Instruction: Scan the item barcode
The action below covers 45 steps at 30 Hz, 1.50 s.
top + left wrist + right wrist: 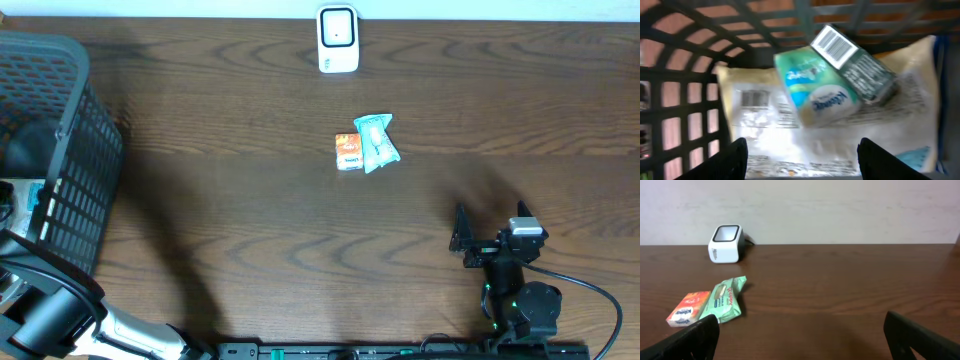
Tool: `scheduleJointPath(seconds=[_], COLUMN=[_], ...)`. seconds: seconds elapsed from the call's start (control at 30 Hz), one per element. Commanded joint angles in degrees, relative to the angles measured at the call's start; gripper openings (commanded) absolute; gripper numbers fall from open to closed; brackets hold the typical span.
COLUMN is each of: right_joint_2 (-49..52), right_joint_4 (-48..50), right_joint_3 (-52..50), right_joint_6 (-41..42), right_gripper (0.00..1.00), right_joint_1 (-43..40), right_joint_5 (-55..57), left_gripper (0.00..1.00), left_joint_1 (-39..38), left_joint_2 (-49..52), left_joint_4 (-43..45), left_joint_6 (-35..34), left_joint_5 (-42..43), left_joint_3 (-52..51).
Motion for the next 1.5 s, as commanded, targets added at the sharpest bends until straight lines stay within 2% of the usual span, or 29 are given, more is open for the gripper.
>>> scheduleJointPath(seconds=[0.0, 0.47, 0.87, 1.07, 1.2, 1.47], right_joint_2=[-0.11, -0.11, -0.11, -0.11, -0.11, -0.11], right_joint_4=[-0.24, -0.24, -0.24, -0.24, -0.24, -0.24], right_joint_3=[-0.09, -0.09, -0.09, -0.09, -0.09, -0.09], right_joint_6=[0.39, 0.39, 0.39, 0.39, 0.39, 0.39], right_gripper=[0.99, 0.99, 0.99, 0.99, 0.99, 0.99], right_joint_1=[-0.35, -0.35, -0.35, -0.35, -0.35, -0.35], right_joint_5=[0.02, 0.02, 0.02, 0.02, 0.02, 0.02], left_gripper=[0.69, 0.69, 0.69, 0.68, 0.68, 0.68], left_joint_1=[0.31, 0.37, 0.35, 0.35, 0.35, 0.66], left_joint_2=[-0.31, 0.20, 3.87, 3.87, 3.89, 3.89], left_joint_4=[-0.09, 9.16, 9.79, 10.84, 12.50, 13.05], left_joint_6=[1.40, 7.45, 8.68, 8.98, 11.98, 12.07], left_joint_5=[-4.33, -4.07, -3.87, -0.74, 2.40, 1.95], left_joint_3=[-1.40, -5.29, -5.33, -5.33, -5.33, -6.27])
